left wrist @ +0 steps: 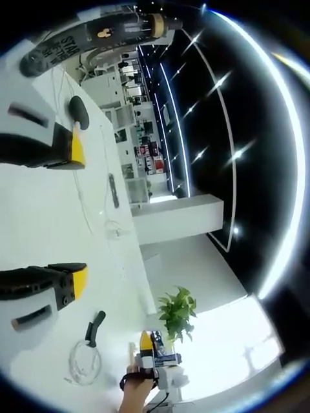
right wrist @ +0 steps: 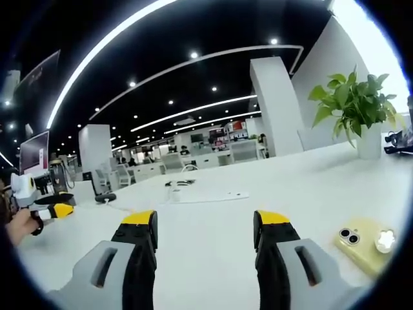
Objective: Peel open the Velcro strap on the desktop, arrange the wired earphones neatly onto it, and close the Velcro strap to secure them.
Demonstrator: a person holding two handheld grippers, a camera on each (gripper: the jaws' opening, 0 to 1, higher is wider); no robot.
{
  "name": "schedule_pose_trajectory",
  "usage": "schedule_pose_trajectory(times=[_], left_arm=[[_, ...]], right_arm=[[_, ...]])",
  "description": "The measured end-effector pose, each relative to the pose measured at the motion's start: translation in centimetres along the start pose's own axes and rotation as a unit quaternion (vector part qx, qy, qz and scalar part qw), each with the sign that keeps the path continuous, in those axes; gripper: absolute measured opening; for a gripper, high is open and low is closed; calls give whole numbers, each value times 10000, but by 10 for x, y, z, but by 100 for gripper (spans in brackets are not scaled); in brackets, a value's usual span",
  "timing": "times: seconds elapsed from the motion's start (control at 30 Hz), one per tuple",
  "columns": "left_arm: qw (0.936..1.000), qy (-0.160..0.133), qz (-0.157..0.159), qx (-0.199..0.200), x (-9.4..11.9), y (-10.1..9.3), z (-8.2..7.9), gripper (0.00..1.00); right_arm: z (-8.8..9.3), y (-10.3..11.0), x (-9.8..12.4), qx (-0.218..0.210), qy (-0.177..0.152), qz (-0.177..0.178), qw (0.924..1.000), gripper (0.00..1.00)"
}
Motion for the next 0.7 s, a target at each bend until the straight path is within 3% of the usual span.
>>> schedule_pose_trajectory(times=[0.7], left_arm=[[10000,-46,25,35,3,-2,-3,61]], right_arm=[[0,1,2,85,-9,64,9999,61]])
Point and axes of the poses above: the point that each gripper's makers call its tool centre point, and the gripper's own axes: x roughly backward along the fingers, y roughly to its left, z roughly out of its underside, the point moved 7 cm from there along x, roughly backward along the fingers, and after that the axes turned 6 degrees about x, right-handed, at the moved point
